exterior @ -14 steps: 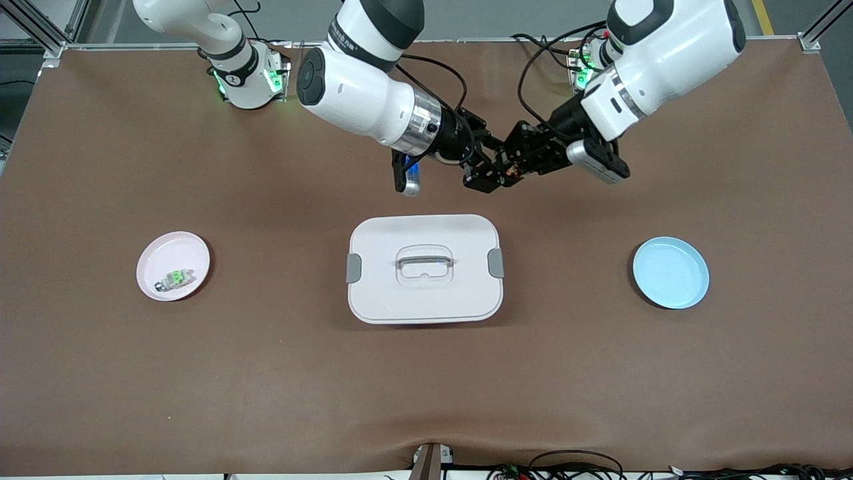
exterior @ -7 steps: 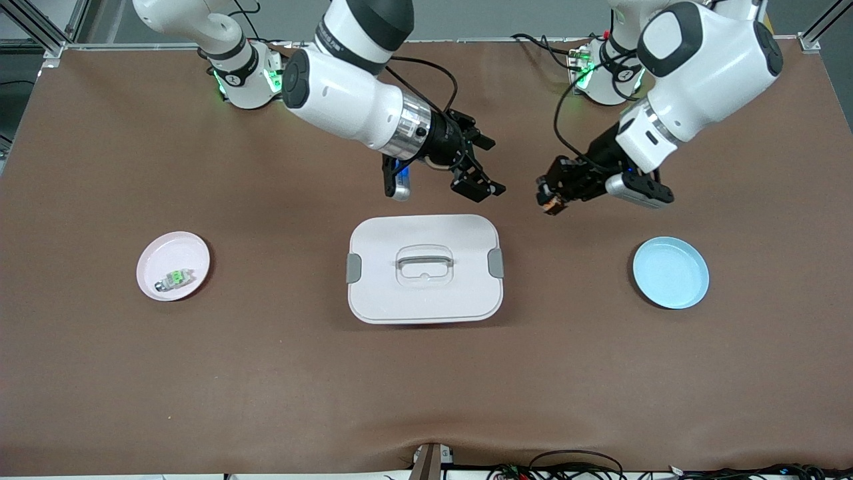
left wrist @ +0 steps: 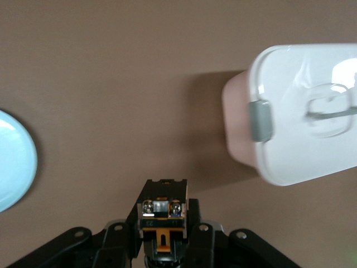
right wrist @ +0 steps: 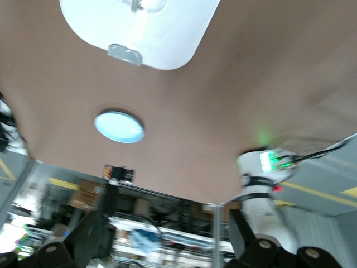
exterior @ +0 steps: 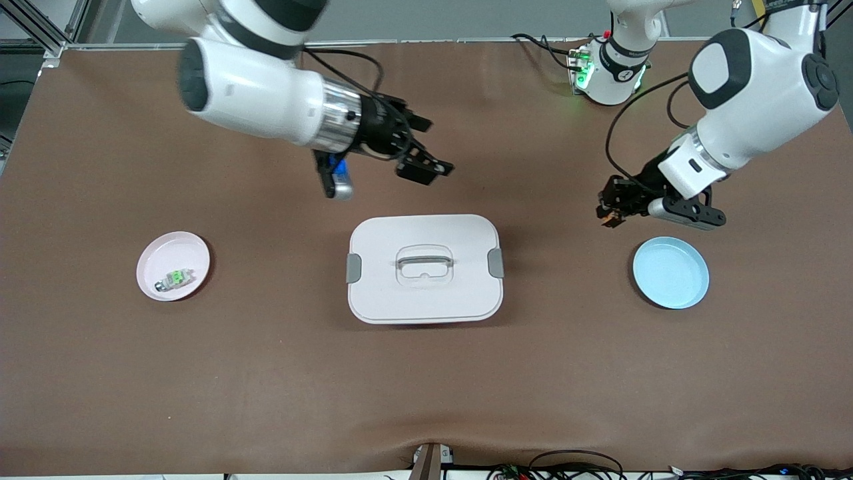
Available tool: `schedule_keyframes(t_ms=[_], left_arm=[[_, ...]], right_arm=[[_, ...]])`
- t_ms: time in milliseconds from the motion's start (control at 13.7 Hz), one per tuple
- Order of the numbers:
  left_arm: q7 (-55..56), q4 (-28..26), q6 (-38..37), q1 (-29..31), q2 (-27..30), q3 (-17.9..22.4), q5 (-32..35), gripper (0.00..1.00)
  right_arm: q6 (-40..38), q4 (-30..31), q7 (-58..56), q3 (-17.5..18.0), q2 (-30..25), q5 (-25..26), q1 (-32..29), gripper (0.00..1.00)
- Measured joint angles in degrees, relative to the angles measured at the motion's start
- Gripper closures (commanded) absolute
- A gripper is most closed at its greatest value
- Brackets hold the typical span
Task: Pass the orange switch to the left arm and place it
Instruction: 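Carry the switch to the blue plate while the right gripper withdraws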
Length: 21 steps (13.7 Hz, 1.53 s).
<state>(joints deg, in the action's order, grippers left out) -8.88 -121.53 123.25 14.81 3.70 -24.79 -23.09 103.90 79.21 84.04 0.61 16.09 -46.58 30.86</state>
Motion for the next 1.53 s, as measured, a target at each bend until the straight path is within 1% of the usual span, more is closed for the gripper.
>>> schedule_keyframes(t_ms=[73, 146, 292, 365, 584, 729, 948, 1094, 1313, 1532], left_arm=[[-1.01, 0.00, -0.13, 0.51, -0.82, 0.02, 2.50, 1.00], [-2.06, 0.01, -0.14, 0.71, -1.66, 0.08, 4.67, 1.00], [-5.30, -0.01, -0.15, 1.79, -3.18, 0.12, 9.19, 1.00], [-8.05, -0.01, -0.17, 2.97, -3.98, 0.16, 11.42, 1.00], [-18.05, -0.02, -0.25, 6.94, -7.03, 0.30, 19.16, 1.00], [-22.93, 0.06, -0.24, 7.95, -8.79, 0.33, 23.49, 1.00], [-27.99, 0.14, 0.29, 8.85, -11.34, 0.35, 28.24, 1.00], [-31.62, 0.41, 1.61, 9.48, -13.29, 0.35, 32.05, 1.00], [-34.24, 0.60, 3.60, 9.58, -16.35, 0.33, 36.24, 1.00], [-42.13, 0.71, 9.64, 11.25, -20.27, 0.38, 38.25, 1.00]], right_arm=[[-4.63, 0.00, -3.95, -0.07, -1.21, 1.22, -2.35, 0.00], [-8.65, -0.02, -8.04, -0.10, -2.26, 3.74, -4.16, 0.00], [-14.22, 0.01, -16.05, -0.04, -4.16, 11.43, -5.23, 0.00], [-16.01, 0.02, -19.14, 0.23, -5.01, 14.39, -5.16, 0.00], [-20.35, 0.14, -28.16, 0.35, -6.82, 20.77, -5.55, 0.00], [-22.35, 0.74, -36.11, 0.20, -7.72, 24.91, -7.18, 0.00], [-22.88, 3.66, -47.30, 0.09, -10.31, 32.33, -9.13, 0.00], [-22.94, 5.60, -53.75, 0.03, -11.88, 34.29, -11.45, 0.00], [-23.85, 7.36, -62.80, -0.17, -12.78, 35.51, -17.37, 0.00], [-24.36, 7.70, -68.25, -0.23, -12.81, 38.67, -20.92, 0.00]])
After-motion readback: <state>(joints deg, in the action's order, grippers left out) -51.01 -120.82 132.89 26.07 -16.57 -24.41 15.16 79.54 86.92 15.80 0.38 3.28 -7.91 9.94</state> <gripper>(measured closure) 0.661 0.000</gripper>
